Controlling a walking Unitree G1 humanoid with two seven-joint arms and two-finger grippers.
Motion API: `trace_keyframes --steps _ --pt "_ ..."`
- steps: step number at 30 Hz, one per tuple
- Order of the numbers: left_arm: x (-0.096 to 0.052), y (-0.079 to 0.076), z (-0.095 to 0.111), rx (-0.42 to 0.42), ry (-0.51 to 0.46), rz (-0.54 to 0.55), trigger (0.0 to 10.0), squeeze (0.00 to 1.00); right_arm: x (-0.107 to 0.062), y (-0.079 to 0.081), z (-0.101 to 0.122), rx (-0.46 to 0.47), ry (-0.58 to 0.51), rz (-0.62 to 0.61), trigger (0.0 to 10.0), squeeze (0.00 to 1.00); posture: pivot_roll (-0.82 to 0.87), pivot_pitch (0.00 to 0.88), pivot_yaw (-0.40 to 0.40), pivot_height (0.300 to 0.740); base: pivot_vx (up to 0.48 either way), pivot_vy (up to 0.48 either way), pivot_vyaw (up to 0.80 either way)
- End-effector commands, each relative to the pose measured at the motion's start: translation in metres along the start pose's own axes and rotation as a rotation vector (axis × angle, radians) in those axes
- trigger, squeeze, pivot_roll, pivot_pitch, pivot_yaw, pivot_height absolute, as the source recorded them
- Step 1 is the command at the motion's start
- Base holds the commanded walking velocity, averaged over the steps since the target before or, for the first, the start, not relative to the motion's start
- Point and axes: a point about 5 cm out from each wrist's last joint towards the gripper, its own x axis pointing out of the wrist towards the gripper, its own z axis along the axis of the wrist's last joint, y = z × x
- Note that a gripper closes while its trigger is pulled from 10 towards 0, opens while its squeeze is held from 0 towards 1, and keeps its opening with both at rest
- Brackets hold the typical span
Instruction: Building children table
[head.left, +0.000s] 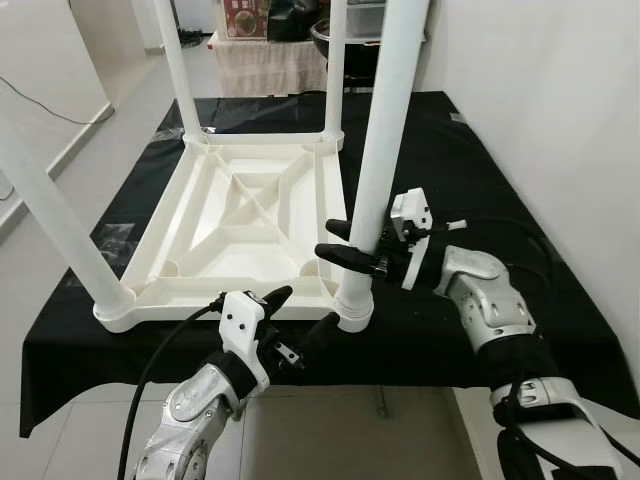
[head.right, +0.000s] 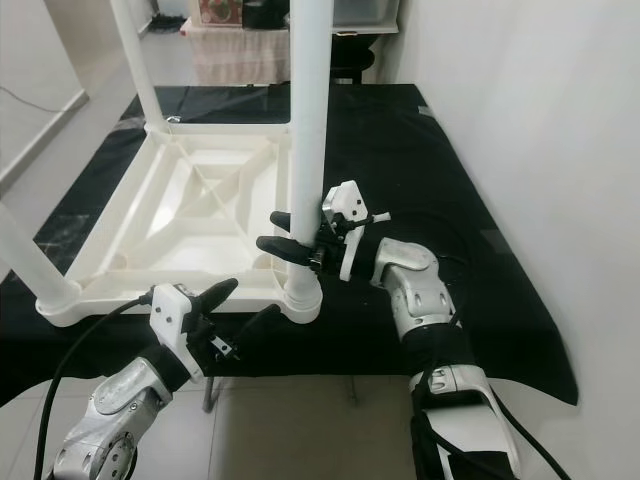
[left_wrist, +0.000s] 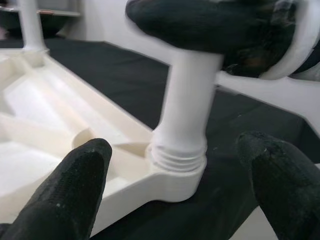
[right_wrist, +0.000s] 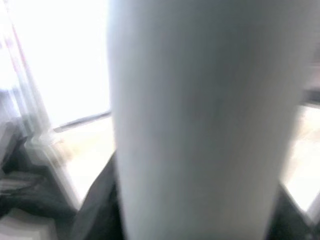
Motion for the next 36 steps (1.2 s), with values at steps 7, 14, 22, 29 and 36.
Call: trace_keyframes --steps 7,14,22,29,36 --pt "0.001 0.004 0.0 -0.001 0.01 -0.007 10.0 0.0 -0.013 0.023 -0.045 -0.04 0.162 -0.318 0.0 0.0 -0.04 0.111 0.029 0.74 0.0 0.0 0.0" --pt "0.004 0.009 -0.001 0.005 0.009 0.003 10.0 0.0 -0.005 0.02 -0.049 0.014 0.168 -0.276 10.0 0.0 -0.02 0.093 0.009 0.74 0.0 0.0 0.0" --pt "0.005 0.007 -0.001 0.002 0.004 0.007 10.0 0.0 0.0 0.023 -0.016 0.085 0.049 -0.008 10.0 1.0 -0.01 0.092 0.008 0.74 0.0 0.0 0.0" --pt "0.005 0.004 -0.002 0.0 0.002 0.007 10.0 0.0 0.002 -0.001 0.007 -0.051 0.085 0.297 10.0 0.0 0.0 0.09 -0.001 0.74 0.0 0.0 0.0" --pt "0.004 0.002 -0.003 0.0 0.004 0.008 10.0 0.0 0.011 -0.018 0.021 0.003 0.12 0.44 10.0 0.0 0.02 0.09 -0.007 0.74 0.0 0.0 0.0"
